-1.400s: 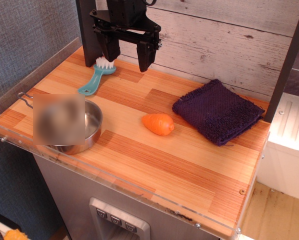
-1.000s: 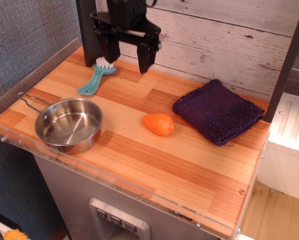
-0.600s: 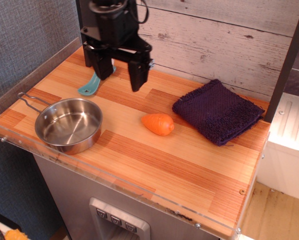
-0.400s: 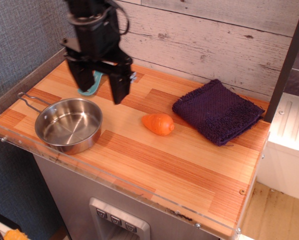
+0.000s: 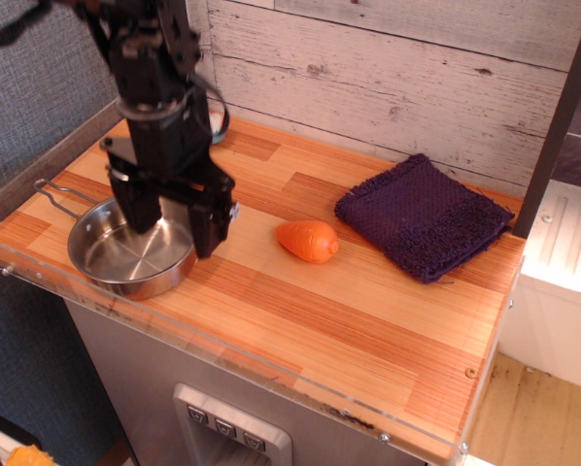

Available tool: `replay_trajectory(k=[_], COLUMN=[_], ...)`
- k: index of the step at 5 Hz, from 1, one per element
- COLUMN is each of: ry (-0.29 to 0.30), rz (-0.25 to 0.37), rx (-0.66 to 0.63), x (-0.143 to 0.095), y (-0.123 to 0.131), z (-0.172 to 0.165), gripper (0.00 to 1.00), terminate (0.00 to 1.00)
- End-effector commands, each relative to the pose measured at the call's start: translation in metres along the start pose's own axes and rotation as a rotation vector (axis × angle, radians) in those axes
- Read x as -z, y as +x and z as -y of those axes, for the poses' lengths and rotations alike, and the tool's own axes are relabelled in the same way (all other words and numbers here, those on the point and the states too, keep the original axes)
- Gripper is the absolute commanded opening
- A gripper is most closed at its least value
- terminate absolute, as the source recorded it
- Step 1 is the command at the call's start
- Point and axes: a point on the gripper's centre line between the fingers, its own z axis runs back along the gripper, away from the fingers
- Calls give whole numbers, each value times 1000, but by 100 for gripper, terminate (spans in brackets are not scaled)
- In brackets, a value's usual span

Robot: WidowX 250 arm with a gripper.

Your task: Put the silver pot on top of the purple cloth.

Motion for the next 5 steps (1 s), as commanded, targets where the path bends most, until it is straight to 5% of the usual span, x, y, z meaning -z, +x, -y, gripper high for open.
replay_trajectory(k=[1, 2, 3, 5], ry=[28, 19, 17, 16], rz=[8, 5, 29, 64], rx=[27, 42, 55, 60], x=[29, 42, 39, 23], y=[3, 2, 2, 1], z=[7, 7, 6, 2], gripper=[100, 100, 0, 0], terminate=[0, 0, 0, 0])
